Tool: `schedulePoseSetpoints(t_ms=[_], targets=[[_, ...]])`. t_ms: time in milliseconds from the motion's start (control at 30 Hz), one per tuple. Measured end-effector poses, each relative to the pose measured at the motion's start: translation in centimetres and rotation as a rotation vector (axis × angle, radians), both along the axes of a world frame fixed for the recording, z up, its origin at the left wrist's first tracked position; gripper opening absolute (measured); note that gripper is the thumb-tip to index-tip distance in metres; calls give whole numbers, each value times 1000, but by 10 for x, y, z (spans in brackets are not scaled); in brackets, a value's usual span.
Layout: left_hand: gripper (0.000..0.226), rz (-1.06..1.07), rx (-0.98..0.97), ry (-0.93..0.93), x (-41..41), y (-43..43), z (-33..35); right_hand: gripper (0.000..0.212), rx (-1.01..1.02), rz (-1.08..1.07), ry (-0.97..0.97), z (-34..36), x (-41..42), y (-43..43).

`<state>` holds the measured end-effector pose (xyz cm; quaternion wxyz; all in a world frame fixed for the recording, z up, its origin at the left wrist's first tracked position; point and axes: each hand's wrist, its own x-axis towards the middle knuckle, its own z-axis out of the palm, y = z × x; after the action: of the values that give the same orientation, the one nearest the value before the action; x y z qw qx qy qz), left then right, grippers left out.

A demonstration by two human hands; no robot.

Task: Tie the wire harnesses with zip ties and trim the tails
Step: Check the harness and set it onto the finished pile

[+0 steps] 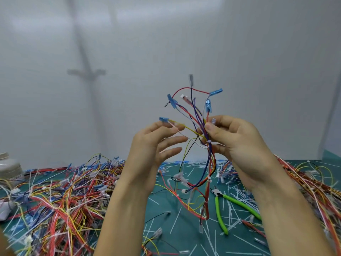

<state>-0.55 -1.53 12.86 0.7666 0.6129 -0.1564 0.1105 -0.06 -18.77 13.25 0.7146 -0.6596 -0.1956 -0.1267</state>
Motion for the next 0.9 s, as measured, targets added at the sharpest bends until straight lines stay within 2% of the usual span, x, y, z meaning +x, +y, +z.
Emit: schedulePoseSetpoints(t_ms=[67,167,267,333,433,533,633,767,900], targets=[[29,-33,72,-72,3,0,-3,15,37,13,-6,0,-1,0],[48,22,423,-61,11,4,-11,17,138,61,-38,3,-2,-2],[34,109,890,20,20,7,-24,16,214,91,-76,5,-3,-6],[17,180,1058,7,24,8,-29,17,236,89,-89,7,-4,-9],[7,249,950,-20,26,11,-30,18,249,41,-93,9,-5,-13],[11,482,828,-93,27,18,-27,21,241,-35,-94,13,-7,-20],[10,610,952,-117,28,27,-28,23,277,-21,-94,14,-9,-23],[15,650,1233,70,33,31,-39,21,299,19,-98,16,-13,-22],[30,554,1314,255,36,42,-48,22,317,22,-106,16,-15,-22]])
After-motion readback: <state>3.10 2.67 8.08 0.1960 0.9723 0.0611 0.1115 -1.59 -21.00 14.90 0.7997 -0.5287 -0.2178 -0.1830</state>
